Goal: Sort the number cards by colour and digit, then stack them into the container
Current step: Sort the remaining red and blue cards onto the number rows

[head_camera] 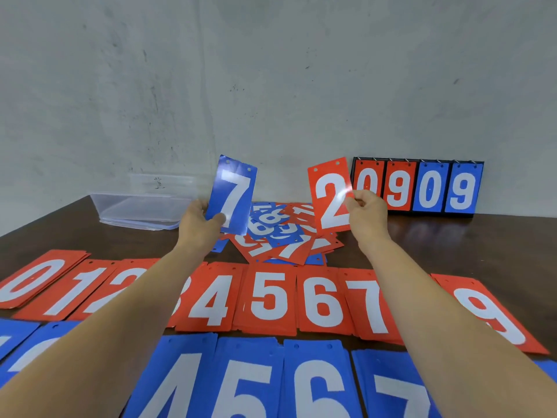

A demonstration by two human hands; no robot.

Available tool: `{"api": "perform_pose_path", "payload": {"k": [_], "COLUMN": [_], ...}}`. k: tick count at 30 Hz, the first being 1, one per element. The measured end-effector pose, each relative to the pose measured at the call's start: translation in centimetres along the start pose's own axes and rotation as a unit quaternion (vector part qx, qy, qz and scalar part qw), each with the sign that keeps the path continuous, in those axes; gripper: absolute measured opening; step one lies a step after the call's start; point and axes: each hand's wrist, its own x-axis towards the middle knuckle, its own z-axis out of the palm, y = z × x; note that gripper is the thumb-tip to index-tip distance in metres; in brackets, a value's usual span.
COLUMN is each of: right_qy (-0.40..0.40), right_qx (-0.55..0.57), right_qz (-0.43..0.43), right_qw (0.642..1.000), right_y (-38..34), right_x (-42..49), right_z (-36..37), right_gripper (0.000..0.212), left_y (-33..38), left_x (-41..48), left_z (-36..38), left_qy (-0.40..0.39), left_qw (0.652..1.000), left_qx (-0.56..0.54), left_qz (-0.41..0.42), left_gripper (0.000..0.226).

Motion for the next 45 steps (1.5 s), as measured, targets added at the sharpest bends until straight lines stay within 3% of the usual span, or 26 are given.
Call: {"api": "perform_pose_path", "payload": {"k": [3,7,14,20,24,26,31,39,42,45], "right_qy": [-0.041,-0.138,-0.200,-0.165,-0.124,-0.102,-0.085,-0.029,-0.028,-0.018], "right_qx": [0.079,0.204,0.162,0.132,0.088,0.075,0.053,0.005,-0.036,-0.053], "right_qz": [0.042,0.121,0.090,0.063,0.030,0.017,-0.005,-0.030,-0.032,-0.021], "right_qw": [0.995,0.962,0.962,0.975,0.988,0.992,0.995,0.999,0.998,0.998], "right_y": [-1.6,-4.4,-7.3,-8.4,-8.9,-9.2,-9.3,-9.4,-9.2,-8.9], "right_x": [-1.6,-4.4,-10.0,-14.1,-16.5,-17.8,-19.9,-21.1,-21.0,-21.0], "right_z": [-0.5,-0.2,4.0,7.5,8.6,9.3,10.1,9.8,9.0,8.1], "right_gripper": [0.013,0.008,0.014,0.017,0.016,0.014,0.012,0.022,0.035,0.034], "left_y": [0.5,1.1,0.6,0.1,0.2,-0.1,-1.0,-3.2,-4.5,-5.9], "left_x": [-1.0,-2.3,-4.8,-7.6,-8.5,-8.8,-9.5,-7.2,-5.8,-4.3], "left_z": [-0.7,-1.6,-3.8,-6.7,-9.1,-10.4,-12.6,-17.6,-19.7,-21.4], "left_qy": [-0.001,-0.024,-0.080,-0.129,-0.130,-0.139,-0.139,-0.124,-0.098,-0.074], "left_qw": [1.000,0.996,0.975,0.960,0.948,0.957,0.986,0.983,0.987,0.993], "left_qx": [-0.015,-0.071,-0.182,-0.222,-0.241,-0.211,-0.090,-0.125,-0.109,-0.063], "left_qz": [-0.020,-0.049,-0.100,-0.111,-0.160,-0.145,-0.005,-0.048,-0.058,-0.060], "left_gripper": [0.012,0.006,0.015,0.018,0.021,0.024,0.014,0.010,0.005,0.007]}}
